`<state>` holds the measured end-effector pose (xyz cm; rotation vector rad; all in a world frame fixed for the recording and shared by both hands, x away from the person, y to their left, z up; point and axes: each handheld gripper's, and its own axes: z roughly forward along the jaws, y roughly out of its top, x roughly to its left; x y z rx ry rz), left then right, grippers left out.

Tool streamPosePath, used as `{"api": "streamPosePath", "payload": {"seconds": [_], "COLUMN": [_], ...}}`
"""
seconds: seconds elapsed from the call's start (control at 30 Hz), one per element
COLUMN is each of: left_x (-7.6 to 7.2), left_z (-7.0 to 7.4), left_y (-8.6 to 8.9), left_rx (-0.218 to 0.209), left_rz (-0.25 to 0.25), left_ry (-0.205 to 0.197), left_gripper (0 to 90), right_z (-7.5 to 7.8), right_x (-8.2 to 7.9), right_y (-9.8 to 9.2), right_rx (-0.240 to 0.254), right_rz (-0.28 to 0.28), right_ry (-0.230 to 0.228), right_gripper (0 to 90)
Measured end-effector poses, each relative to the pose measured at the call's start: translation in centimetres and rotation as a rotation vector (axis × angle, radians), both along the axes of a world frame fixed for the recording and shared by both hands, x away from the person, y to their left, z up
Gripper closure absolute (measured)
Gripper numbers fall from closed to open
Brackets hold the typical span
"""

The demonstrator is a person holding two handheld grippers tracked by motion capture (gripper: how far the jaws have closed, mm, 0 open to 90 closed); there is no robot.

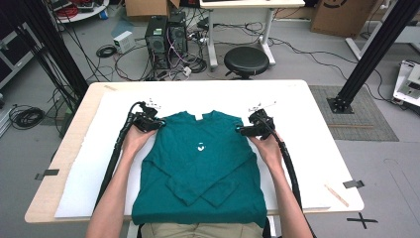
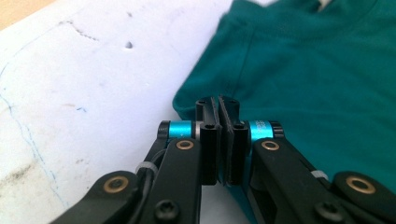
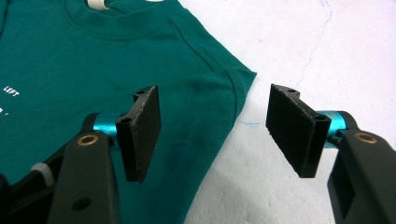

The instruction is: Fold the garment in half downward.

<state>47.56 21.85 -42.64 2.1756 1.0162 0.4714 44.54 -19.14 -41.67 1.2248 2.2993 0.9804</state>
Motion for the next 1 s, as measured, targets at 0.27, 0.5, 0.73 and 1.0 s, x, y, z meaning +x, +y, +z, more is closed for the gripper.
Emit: {"api": "streamPosePath", "payload": {"seconds": [0.27,0.5,0.73,1.0], "left_x": [0.4,0.8,0.4,1.2], "left_z": [0.3,-0.1,-0.4,-0.6], "left_y": [1.9,3.4,0.3,2.5], "left_rx": [-0.025,-0.067,0.041,-0.126], "left_rz": [0.080,0.163,0.059,0.126], "left_ry": [-0.003,0.010,-0.024,0.015], "left_gripper": [87.4,79.0,68.9,87.3], "right_z": [-0.1,-0.4,-0.6,-0.1], "right_x": [0.2,0.4,0.4,0.3], "right_y": [-0.2,-0.4,-0.2,-0.4], "right_rx": [-0.013,-0.022,-0.020,-0.012], "right_rz": [-0.010,-0.023,-0.021,-0.022], "right_ry": [0.000,0.010,0.016,0.004], "right_gripper": [36.4,36.5,36.6,37.7]}}
